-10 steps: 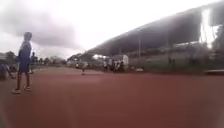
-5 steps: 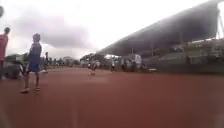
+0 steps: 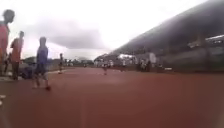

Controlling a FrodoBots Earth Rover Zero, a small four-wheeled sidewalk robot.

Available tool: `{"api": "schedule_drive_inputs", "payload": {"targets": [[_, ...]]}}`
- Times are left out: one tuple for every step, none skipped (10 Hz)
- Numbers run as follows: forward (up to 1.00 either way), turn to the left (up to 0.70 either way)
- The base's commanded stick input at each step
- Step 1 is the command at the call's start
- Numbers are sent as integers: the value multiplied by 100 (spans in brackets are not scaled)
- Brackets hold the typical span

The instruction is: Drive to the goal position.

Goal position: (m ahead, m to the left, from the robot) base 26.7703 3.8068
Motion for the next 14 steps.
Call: {"api": "schedule_drive_inputs", "payload": {"targets": [[50,2],[50,2],[50,2],[50,2],[50,2],[50,2],[50,2],[50,2],[50,2],[50,2],[50,2],[50,2],[50,2],[50,2]]}}
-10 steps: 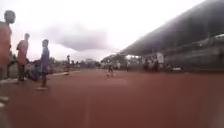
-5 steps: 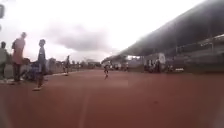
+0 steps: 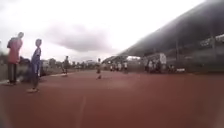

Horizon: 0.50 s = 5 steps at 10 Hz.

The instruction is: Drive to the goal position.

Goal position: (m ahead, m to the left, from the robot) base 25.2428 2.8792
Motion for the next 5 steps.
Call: {"api": "schedule_drive_inputs", "payload": {"targets": [[50,2],[50,2],[50,2],[50,2],[50,2]]}}
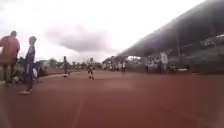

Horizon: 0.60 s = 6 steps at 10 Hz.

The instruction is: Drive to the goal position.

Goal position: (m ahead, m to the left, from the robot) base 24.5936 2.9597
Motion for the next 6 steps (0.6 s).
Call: {"api": "schedule_drive_inputs", "payload": {"targets": [[50,2],[50,2],[50,2],[50,2],[50,3],[50,7]]}}
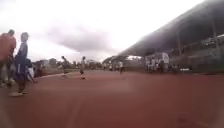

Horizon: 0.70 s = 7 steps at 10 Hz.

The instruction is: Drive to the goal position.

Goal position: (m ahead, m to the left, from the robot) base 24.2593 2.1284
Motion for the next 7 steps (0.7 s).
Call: {"api": "schedule_drive_inputs", "payload": {"targets": [[50,27],[50,52],[50,52],[50,52],[50,51],[50,2],[50,2]]}}
